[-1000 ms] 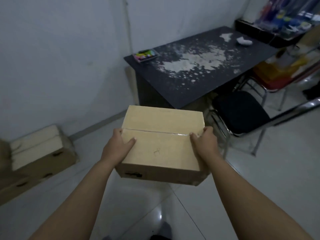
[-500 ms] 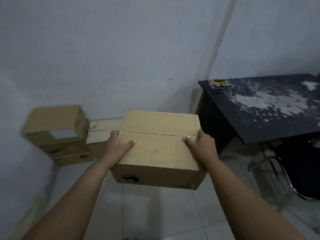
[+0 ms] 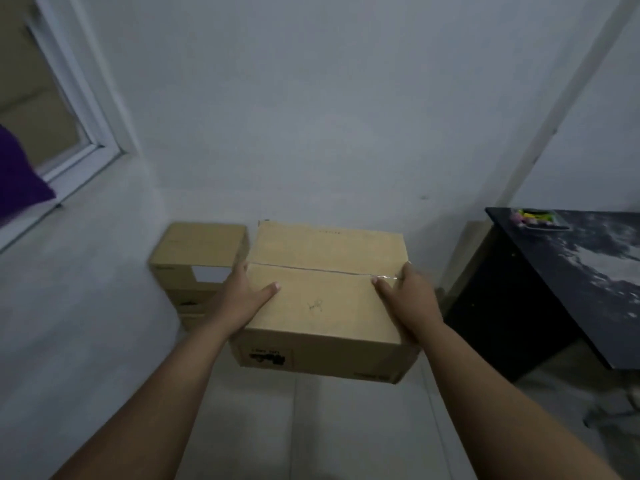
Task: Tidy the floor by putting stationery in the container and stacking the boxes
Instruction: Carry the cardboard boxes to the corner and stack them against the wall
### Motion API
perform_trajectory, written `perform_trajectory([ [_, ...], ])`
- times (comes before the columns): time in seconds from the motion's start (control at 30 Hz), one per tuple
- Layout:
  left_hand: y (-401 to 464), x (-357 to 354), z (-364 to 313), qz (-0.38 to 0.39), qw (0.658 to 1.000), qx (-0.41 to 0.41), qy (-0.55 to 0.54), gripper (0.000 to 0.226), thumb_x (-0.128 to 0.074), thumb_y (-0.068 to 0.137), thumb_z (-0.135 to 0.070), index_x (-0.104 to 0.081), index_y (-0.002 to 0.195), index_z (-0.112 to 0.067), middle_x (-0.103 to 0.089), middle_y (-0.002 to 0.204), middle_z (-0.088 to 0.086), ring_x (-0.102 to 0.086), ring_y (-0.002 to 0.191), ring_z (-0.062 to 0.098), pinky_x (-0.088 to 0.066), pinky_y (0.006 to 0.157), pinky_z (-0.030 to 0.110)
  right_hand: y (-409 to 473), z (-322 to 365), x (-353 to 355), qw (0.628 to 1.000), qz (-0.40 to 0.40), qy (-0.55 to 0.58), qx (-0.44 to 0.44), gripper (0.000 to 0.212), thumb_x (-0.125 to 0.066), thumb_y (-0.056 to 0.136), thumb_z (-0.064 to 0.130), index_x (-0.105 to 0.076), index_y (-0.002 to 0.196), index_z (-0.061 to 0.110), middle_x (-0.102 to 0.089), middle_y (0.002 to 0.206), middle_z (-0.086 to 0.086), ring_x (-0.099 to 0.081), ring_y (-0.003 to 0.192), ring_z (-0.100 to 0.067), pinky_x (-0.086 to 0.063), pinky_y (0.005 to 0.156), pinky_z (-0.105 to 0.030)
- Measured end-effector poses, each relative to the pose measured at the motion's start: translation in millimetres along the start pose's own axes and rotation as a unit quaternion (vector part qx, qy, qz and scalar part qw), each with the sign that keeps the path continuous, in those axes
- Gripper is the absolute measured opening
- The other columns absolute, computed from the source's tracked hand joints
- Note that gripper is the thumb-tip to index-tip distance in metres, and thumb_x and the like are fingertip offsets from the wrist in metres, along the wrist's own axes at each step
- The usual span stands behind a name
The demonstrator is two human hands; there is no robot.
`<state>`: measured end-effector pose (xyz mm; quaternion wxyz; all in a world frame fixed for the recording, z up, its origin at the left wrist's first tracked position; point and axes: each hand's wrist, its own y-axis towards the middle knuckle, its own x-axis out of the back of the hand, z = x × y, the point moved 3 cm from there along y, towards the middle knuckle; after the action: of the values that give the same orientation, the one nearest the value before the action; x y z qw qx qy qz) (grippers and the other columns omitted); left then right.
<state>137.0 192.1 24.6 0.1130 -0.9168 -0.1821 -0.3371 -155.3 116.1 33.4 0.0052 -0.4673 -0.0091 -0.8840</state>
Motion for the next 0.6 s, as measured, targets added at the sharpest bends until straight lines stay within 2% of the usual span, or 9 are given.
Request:
perform_trajectory([
  [0.07, 4.4, 7.0, 8.1, 0.001, 1.0, 0.005, 0.001, 0.075, -0.067, 0.079, -0.049, -0.034, 0.137, -0.015, -0.05, 0.139, 0.007, -0.053, 0.12, 0.027, -0.046, 0.092, 0.036, 6.0, 10.4, -8.9, 1.0, 0.009, -0.004, 0.008, 0.056, -0.058, 0.085, 0.051, -0.048, 0.114, 0.004, -0.058, 0.112, -0.016, -0.057, 0.098, -0.03, -0.038, 0.067, -0.028],
  [0.23, 23.1, 13.0, 25.2, -0.009, 1.0, 0.019, 0.009, 0.067, -0.067, 0.079, -0.048, -0.039, 0.131, -0.017, -0.055, 0.132, 0.004, -0.056, 0.114, 0.025, -0.043, 0.08, 0.03, 29.8, 25.1, -30.5, 0.999, 0.026, -0.01, 0.022, 0.054, -0.06, 0.085, 0.05, -0.049, 0.11, 0.004, -0.059, 0.11, -0.016, -0.057, 0.095, -0.03, -0.038, 0.066, -0.028],
  [0.37, 51.7, 6.5, 29.1, -0.004, 0.999, 0.044, 0.02, 0.075, -0.066, 0.078, -0.052, -0.035, 0.137, -0.017, -0.05, 0.139, 0.005, -0.053, 0.121, 0.027, -0.046, 0.094, 0.037, 60.4, 28.3, -45.4, 0.999, 0.038, -0.014, 0.021, 0.052, -0.06, 0.084, 0.05, -0.049, 0.109, 0.005, -0.058, 0.109, -0.015, -0.056, 0.095, -0.029, -0.037, 0.067, -0.027],
  [0.5, 94.3, -8.9, 19.9, 0.008, 0.998, 0.051, 0.043, 0.078, -0.063, 0.081, -0.053, -0.031, 0.14, -0.014, -0.046, 0.141, 0.008, -0.05, 0.124, 0.029, -0.045, 0.097, 0.04, 108.3, 24.9, -55.7, 0.998, 0.05, -0.014, 0.019, 0.047, -0.06, 0.085, 0.05, -0.048, 0.1, 0.007, -0.058, 0.103, -0.015, -0.055, 0.09, -0.029, -0.035, 0.066, -0.028],
  [0.6, 130.6, -20.6, 12.2, -0.001, 0.997, 0.052, 0.054, 0.071, -0.064, 0.08, -0.052, -0.036, 0.134, -0.014, -0.051, 0.134, 0.009, -0.053, 0.119, 0.03, -0.046, 0.096, 0.042, 150.0, 23.8, -61.6, 0.997, 0.062, -0.028, 0.021, 0.046, -0.06, 0.085, 0.049, -0.047, 0.099, 0.007, -0.058, 0.102, -0.016, -0.055, 0.091, -0.031, -0.034, 0.067, -0.028],
])
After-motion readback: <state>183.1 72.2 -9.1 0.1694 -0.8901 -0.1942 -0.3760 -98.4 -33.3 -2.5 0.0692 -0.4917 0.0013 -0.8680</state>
